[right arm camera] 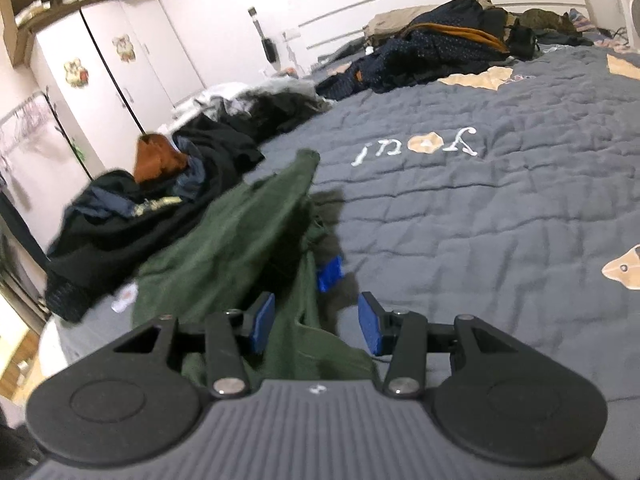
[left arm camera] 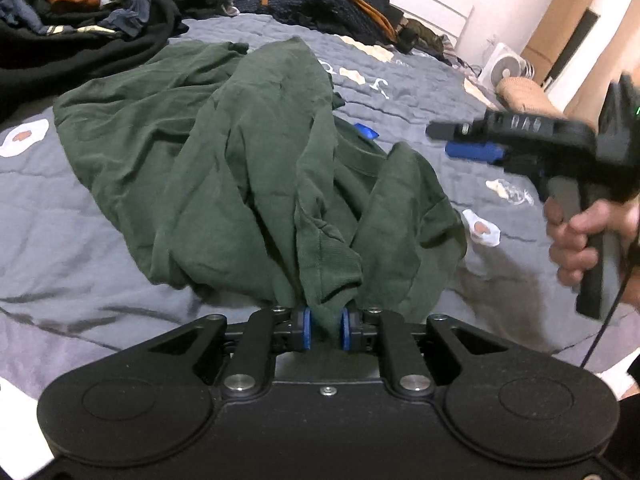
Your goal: Fold clothes
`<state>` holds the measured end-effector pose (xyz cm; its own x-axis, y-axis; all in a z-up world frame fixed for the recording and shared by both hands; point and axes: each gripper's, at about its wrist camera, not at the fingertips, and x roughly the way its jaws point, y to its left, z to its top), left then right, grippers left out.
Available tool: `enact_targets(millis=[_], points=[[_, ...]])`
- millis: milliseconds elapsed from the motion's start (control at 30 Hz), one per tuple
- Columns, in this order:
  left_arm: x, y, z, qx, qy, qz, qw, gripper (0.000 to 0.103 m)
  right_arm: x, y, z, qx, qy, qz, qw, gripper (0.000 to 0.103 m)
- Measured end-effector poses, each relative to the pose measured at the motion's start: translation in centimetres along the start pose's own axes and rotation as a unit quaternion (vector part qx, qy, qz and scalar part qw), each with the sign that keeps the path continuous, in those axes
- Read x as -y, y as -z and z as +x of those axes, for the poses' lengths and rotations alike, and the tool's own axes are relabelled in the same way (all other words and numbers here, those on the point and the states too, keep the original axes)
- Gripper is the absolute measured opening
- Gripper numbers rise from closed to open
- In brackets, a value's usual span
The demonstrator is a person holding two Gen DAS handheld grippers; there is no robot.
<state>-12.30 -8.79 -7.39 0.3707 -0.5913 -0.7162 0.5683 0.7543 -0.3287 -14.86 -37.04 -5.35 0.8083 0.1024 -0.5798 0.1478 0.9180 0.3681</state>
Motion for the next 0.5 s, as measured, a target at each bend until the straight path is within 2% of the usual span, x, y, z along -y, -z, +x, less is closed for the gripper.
enact_targets(millis=[167, 233, 300, 333, 400, 500], points=[[-0.7, -0.1, -1.8, 0.021, 0.012, -0.021, 0.9995, 0.021, 0.0, 0.5, 1.1, -0.021, 0.009, -0.018, 1.0, 0.046], [-0.8, -0.2, -2.6, 0.039, 0.009, -0.023, 0.9989, 0.039, -0.1, 0.7, 1.5, -0.028, 0.004, -0.018, 0.999, 0.047], [-0.9, -0.5, -3.3, 0.064, 0.007, -0.026, 0.9976, 0.052, -0.1, 1.0, 1.9, -0.037, 0.006, -0.023, 0.999, 0.049], [-1.0, -0.7, -3.7, 0.078, 0.006, -0.027, 0.9966, 0.055, -0.2, 1.2, 2.1, -0.041, 0.008, -0.025, 0.999, 0.049], [-1.4, -0.9, -3.9, 0.093, 0.011, -0.037, 0.995, 0.058, -0.1, 1.5, 2.5, -0.049, 0.013, -0.027, 0.998, 0.05], [-2.1, -1.2, -3.3, 0.095, 0.011, -0.06, 0.9937, 0.061, 0.0, 1.9, 3.1, -0.061, 0.019, -0.027, 0.998, 0.05]])
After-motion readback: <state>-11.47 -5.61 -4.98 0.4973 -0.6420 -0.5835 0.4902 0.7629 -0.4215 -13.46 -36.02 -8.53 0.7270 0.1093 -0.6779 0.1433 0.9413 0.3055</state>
